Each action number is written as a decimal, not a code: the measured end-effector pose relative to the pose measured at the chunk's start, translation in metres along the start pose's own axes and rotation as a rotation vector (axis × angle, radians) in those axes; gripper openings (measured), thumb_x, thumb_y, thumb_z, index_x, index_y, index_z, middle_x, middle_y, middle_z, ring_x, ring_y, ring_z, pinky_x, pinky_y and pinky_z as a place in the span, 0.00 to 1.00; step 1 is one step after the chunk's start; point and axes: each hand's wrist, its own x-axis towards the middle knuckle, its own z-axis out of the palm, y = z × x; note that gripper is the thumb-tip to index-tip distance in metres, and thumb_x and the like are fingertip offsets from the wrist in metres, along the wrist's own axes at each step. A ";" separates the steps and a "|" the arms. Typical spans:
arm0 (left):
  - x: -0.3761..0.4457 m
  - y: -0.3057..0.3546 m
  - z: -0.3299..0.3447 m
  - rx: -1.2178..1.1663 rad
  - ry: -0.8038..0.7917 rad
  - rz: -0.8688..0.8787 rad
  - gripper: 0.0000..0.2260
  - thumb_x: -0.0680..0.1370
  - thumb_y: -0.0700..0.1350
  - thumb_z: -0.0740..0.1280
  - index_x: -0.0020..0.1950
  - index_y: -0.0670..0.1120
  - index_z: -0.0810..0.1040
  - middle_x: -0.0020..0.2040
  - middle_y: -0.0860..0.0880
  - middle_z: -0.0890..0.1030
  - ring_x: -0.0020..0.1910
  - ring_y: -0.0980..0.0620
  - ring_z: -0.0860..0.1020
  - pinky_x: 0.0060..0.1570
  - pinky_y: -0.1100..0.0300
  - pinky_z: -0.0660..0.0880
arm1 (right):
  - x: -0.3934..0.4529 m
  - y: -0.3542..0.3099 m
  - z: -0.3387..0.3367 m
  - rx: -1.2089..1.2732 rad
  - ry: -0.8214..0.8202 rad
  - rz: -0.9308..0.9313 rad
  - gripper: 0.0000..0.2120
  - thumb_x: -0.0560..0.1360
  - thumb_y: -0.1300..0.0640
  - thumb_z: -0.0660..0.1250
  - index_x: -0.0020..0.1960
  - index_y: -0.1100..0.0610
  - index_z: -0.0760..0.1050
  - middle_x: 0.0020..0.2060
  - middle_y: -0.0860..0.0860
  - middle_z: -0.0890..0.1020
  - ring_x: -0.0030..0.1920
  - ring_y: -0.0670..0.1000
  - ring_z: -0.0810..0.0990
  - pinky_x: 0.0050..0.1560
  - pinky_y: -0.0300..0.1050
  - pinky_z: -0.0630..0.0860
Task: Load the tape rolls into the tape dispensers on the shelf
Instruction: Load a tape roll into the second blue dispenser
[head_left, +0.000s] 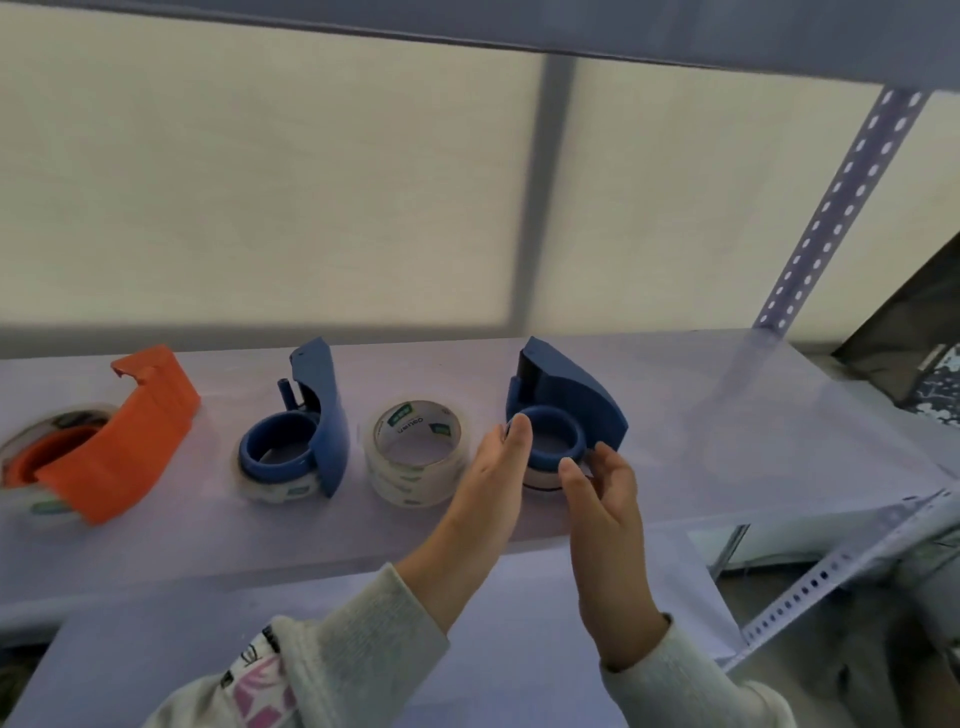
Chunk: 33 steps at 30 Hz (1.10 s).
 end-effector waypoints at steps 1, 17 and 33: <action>0.000 0.001 -0.001 -0.013 -0.001 0.011 0.33 0.70 0.70 0.59 0.65 0.50 0.73 0.61 0.48 0.80 0.63 0.51 0.76 0.67 0.48 0.69 | 0.001 -0.001 -0.002 0.003 -0.012 -0.008 0.16 0.79 0.58 0.63 0.63 0.47 0.63 0.56 0.40 0.75 0.52 0.33 0.78 0.46 0.29 0.75; -0.030 0.046 -0.017 -0.017 0.131 0.429 0.11 0.80 0.47 0.54 0.57 0.55 0.73 0.50 0.68 0.81 0.53 0.71 0.76 0.52 0.74 0.70 | -0.003 -0.041 0.015 0.106 -0.225 -0.327 0.23 0.76 0.54 0.60 0.70 0.52 0.68 0.57 0.46 0.79 0.60 0.41 0.76 0.61 0.36 0.73; -0.141 0.090 -0.333 0.089 0.692 0.493 0.26 0.76 0.56 0.53 0.72 0.49 0.68 0.64 0.65 0.74 0.62 0.73 0.70 0.53 0.81 0.66 | -0.101 -0.054 0.306 0.189 -0.930 -0.269 0.20 0.81 0.55 0.57 0.70 0.39 0.60 0.67 0.31 0.68 0.68 0.31 0.64 0.64 0.26 0.64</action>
